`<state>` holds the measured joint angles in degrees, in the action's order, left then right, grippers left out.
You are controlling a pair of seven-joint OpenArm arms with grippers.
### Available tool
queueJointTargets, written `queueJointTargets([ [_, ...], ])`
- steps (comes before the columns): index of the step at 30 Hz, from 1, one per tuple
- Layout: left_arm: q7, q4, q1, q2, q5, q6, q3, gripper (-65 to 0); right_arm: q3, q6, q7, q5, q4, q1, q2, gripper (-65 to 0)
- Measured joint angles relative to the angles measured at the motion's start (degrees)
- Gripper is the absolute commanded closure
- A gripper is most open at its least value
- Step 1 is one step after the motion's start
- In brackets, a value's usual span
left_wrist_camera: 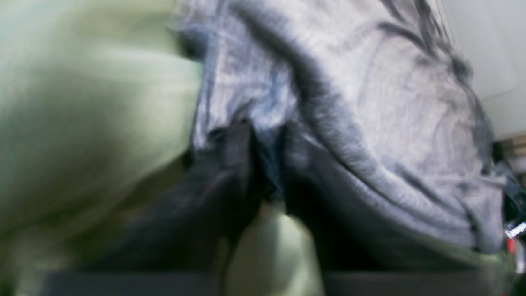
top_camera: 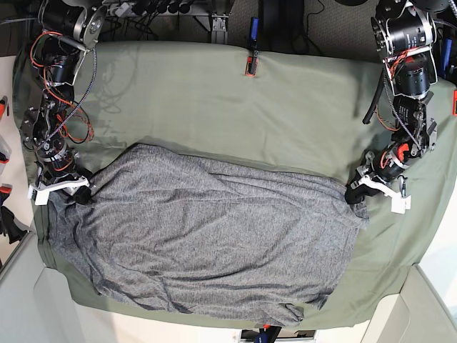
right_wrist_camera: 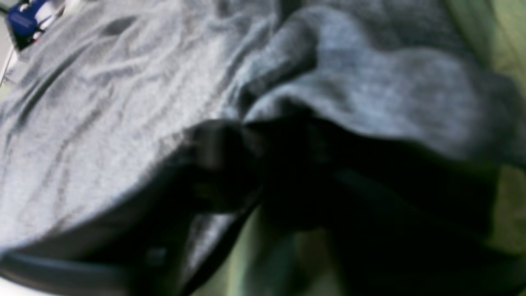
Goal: Fold the T-shirt properly
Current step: 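Pull the shirt back toward the collar side with both grippers, then release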
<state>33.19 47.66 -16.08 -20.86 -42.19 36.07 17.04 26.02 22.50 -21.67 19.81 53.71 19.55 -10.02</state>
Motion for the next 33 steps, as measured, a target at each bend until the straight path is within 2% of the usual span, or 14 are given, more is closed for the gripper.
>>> queueJointTargets([
  [1,-0.02,0.00,0.02,-0.26,-0.15,-0.02,-0.04,0.0,-0.02,0.28,-0.26,0.04,0.00,0.02,0.00,-2.6],
  [2,0.17,0.11,0.04,-0.55,-0.35,-0.04,-0.07,0.0,0.00,0.87,-0.04,0.11,0.00,-0.02,0.00,0.0],
  [5,2.78,1.40,0.17,-2.32,-1.38,-0.04,-0.37,0.0,0.00,1.95,-2.23,-0.26,1.27,-0.15,-0.13,0.0],
  [11,11.06,8.74,1.84,-8.92,-2.67,-0.79,-0.57,0.0,-0.24,1.95,-13.35,2.86,13.66,-4.66,0.07,0.0],
  [15,12.28,14.69,3.28,-12.76,-3.96,-0.37,-0.66,0.0,-0.48,1.70,-17.86,4.46,19.12,-6.23,-0.28,0.0],
  [19,13.86,20.83,5.99,-15.65,-4.72,0.04,-0.79,0.0,-0.61,1.77,-20.50,8.44,20.15,-7.13,-2.32,0.0],
  [23,14.47,23.58,9.40,-16.92,-5.01,0.37,-0.96,0.0,-0.50,1.68,-24.28,9.51,21.59,-7.63,-3.43,0.0],
  [27,15.85,25.99,12.28,-17.70,-4.98,0.04,-0.55,0.0,-0.50,0.44,-24.70,9.84,23.52,-8.48,-3.26,0.0],
  [33,15.98,32.20,21.49,-17.53,-5.51,0.46,5.53,0.0,-0.52,0.35,-25.20,10.73,27.10,-14.01,-3.13,0.0],
])
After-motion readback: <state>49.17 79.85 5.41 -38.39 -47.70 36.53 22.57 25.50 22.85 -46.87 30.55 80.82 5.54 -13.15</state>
